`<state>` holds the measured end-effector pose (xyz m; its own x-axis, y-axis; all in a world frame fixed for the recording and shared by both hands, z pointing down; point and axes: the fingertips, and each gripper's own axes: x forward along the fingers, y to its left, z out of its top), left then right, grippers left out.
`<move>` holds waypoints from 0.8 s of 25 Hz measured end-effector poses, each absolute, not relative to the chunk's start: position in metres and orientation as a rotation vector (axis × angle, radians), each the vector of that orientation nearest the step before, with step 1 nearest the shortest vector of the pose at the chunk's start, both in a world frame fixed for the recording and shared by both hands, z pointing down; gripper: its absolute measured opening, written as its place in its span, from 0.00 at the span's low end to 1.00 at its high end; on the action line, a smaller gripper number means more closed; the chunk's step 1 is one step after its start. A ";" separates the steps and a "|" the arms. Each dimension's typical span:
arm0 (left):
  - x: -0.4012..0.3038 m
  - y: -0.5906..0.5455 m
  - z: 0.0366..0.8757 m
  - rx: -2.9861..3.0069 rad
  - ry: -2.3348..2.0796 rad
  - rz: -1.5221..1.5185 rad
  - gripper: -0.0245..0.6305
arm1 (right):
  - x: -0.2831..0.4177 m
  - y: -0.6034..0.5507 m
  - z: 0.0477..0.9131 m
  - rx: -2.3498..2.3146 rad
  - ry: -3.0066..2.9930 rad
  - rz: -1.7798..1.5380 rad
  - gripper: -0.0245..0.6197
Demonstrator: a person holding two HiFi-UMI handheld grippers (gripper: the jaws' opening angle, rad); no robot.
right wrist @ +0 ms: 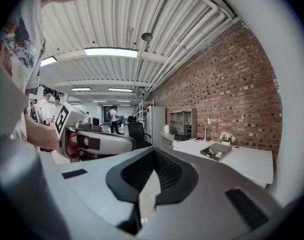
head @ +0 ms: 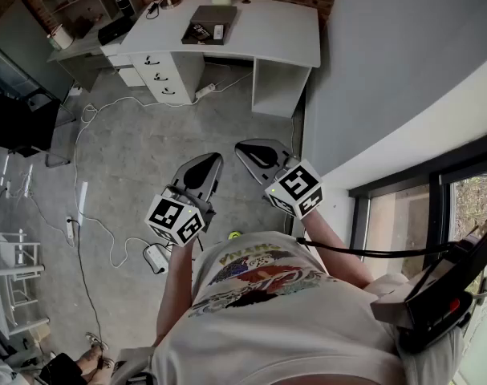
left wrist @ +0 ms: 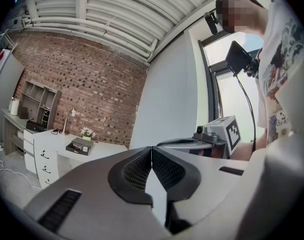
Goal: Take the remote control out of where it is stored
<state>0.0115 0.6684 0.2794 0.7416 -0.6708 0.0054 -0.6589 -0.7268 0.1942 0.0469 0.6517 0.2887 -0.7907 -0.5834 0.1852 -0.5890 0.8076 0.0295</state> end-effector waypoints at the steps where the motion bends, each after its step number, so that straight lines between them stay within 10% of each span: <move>1: 0.010 0.669 0.280 2.757 -1.062 -0.096 0.05 | 0.045 0.652 0.288 0.919 -2.808 0.041 0.05; 20: -0.029 0.696 0.289 2.760 -0.986 -0.108 0.05 | 0.008 0.674 0.295 0.923 -2.804 0.123 0.05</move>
<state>-0.0285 0.6958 0.2895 0.7739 -0.6333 0.0012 -0.6181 -0.7549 0.2193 0.0082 0.6740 0.2946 -0.7893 -0.5798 0.2020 -0.5953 0.8033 -0.0204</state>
